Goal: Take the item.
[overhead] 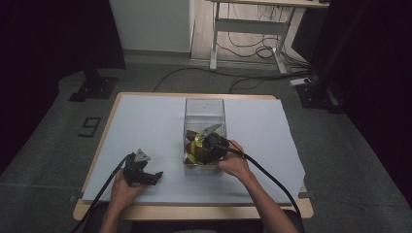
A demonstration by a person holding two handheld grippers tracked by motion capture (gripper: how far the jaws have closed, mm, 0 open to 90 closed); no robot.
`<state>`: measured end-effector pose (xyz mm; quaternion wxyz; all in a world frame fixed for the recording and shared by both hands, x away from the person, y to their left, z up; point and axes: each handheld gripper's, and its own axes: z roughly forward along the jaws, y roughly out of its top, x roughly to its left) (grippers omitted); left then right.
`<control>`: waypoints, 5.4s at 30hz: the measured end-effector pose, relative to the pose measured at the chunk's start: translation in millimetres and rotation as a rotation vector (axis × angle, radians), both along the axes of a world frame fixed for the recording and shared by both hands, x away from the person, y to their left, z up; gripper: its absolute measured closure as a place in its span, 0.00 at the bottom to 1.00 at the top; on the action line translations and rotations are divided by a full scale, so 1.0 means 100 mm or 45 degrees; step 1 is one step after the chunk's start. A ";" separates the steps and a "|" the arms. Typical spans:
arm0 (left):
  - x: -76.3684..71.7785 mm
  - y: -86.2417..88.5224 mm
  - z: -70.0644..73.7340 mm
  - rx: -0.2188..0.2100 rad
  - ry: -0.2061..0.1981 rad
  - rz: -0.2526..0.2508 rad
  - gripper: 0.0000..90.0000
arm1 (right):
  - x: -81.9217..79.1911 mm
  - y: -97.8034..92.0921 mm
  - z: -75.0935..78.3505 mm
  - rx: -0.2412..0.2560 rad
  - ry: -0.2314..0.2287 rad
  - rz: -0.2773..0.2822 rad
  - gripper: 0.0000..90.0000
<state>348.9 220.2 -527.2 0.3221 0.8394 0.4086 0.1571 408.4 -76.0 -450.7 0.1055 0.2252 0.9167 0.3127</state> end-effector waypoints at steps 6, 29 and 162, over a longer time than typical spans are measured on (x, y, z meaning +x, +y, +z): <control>0.00 0.00 0.00 0.000 0.000 0.000 0.05 | 0.01 0.04 -0.03 -0.076 -0.013 0.012 0.51; 0.00 0.00 0.00 0.001 -0.002 -0.001 0.05 | -0.04 -0.07 0.15 0.073 0.038 0.013 0.61; 0.01 -0.01 -0.01 0.006 0.012 0.035 0.00 | -0.27 -1.71 -0.07 0.167 -0.080 -0.411 0.61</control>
